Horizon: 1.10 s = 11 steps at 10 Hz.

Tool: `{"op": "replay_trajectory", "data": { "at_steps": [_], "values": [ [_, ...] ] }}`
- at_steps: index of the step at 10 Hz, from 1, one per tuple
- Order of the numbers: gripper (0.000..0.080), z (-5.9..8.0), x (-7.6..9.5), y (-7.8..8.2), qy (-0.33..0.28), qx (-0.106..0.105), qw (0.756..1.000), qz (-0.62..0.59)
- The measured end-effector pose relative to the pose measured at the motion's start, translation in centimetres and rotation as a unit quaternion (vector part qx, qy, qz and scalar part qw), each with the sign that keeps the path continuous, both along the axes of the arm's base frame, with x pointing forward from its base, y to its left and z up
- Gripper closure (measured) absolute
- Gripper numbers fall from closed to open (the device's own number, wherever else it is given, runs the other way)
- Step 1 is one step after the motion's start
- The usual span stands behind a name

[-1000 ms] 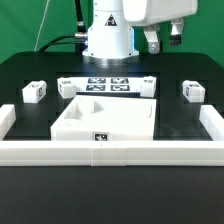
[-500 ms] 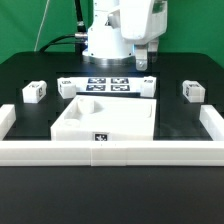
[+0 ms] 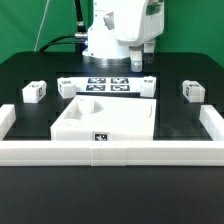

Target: Assemble one leg

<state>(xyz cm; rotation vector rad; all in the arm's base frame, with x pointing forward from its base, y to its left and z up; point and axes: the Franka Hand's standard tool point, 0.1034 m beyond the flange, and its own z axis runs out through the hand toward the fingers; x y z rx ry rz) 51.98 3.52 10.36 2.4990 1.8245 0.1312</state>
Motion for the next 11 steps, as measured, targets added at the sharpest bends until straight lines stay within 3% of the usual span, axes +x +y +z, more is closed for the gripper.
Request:
{"op": "replay_trajectory", "data": {
  "at_steps": [1, 4, 8, 11],
  "values": [
    [0.015, -0.8, -0.6, -0.5, -0.021, -0.017, 0.998, 0.058],
    [0.015, -3.3, -2.7, -2.5, -0.026, -0.02, 0.997, 0.067],
    [0.015, -3.6, -2.8, -2.5, -0.021, -0.019, 0.998, 0.06],
    [0.015, -7.0, -4.3, -2.7, 0.001, -0.013, 0.999, 0.049]
  ]
}}
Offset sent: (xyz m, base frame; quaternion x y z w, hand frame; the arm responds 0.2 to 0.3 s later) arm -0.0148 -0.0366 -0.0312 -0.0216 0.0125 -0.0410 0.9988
